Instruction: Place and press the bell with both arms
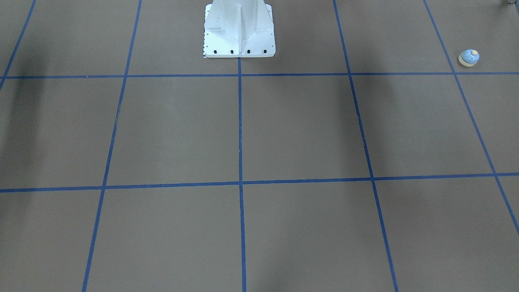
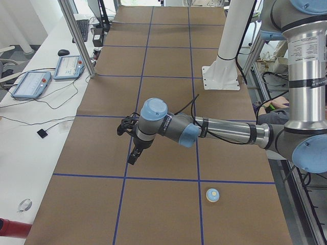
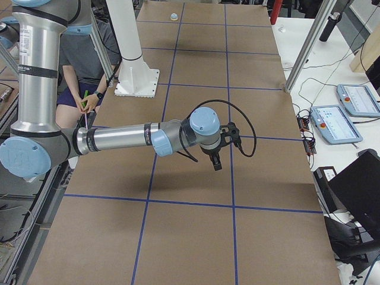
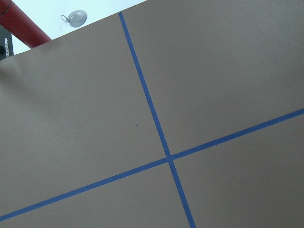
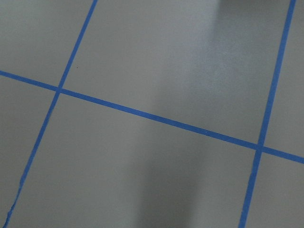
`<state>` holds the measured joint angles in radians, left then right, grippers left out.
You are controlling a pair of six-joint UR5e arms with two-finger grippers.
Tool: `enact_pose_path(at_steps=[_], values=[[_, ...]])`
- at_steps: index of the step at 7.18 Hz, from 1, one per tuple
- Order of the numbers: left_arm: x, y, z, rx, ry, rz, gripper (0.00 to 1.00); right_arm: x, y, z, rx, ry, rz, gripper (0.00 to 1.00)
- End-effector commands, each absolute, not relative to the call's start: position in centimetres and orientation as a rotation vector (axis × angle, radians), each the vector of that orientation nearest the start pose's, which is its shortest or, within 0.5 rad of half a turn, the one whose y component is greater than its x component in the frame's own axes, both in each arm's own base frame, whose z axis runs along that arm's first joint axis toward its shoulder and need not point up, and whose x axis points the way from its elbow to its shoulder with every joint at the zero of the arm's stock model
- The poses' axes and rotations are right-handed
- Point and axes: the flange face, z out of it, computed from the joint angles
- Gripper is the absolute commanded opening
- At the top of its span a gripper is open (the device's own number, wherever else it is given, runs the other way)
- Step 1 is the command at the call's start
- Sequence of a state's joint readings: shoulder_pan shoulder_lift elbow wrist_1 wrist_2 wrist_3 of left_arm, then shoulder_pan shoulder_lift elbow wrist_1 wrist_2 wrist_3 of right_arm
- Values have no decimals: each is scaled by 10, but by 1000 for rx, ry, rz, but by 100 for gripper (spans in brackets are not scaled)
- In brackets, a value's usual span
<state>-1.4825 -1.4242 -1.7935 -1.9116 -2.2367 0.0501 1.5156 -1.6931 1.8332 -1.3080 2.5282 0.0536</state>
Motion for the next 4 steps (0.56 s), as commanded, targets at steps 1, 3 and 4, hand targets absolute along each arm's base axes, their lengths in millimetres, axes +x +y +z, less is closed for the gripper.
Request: enact_pose_path(at_steps=[1, 3, 4], values=[[-16, -426, 636, 272, 680, 272, 100, 26, -447, 552, 314, -922, -202, 100], [-17, -374, 679, 160, 682, 249, 100, 9, -447, 569, 298, -782, -225, 100], [-19, -350, 697, 111, 688, 236, 100, 9, -444, 571, 295, -781, -226, 100]])
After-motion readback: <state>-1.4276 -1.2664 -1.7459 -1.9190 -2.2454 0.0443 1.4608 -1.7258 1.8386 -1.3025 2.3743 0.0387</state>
